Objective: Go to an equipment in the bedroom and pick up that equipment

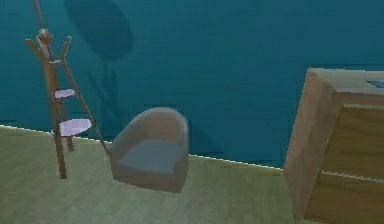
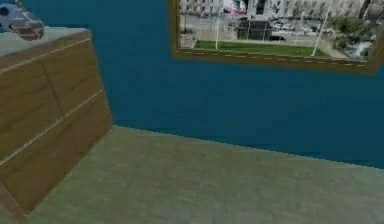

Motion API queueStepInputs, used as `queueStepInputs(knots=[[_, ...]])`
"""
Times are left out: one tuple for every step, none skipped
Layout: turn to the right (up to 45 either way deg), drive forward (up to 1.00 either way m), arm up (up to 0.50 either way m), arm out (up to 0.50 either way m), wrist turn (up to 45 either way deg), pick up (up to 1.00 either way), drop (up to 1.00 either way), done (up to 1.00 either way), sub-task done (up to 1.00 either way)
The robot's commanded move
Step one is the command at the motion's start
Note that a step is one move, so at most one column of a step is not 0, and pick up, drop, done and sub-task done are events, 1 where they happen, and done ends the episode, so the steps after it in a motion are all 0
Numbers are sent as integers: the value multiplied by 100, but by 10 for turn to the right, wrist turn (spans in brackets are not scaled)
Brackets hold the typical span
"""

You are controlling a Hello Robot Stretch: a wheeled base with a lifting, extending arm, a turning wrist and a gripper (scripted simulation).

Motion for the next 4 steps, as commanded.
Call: queueStepInputs(knots=[[-30, 0, 0, 0, 0, 0, 0, 0, 0], [450, 0, 0, 0, 0, 0, 0, 0, 0], [450, 0, 0, 0, 0, 0, 0, 0, 0], [90, 0, 0, 0, 0, 0, 0, 0, 0]])
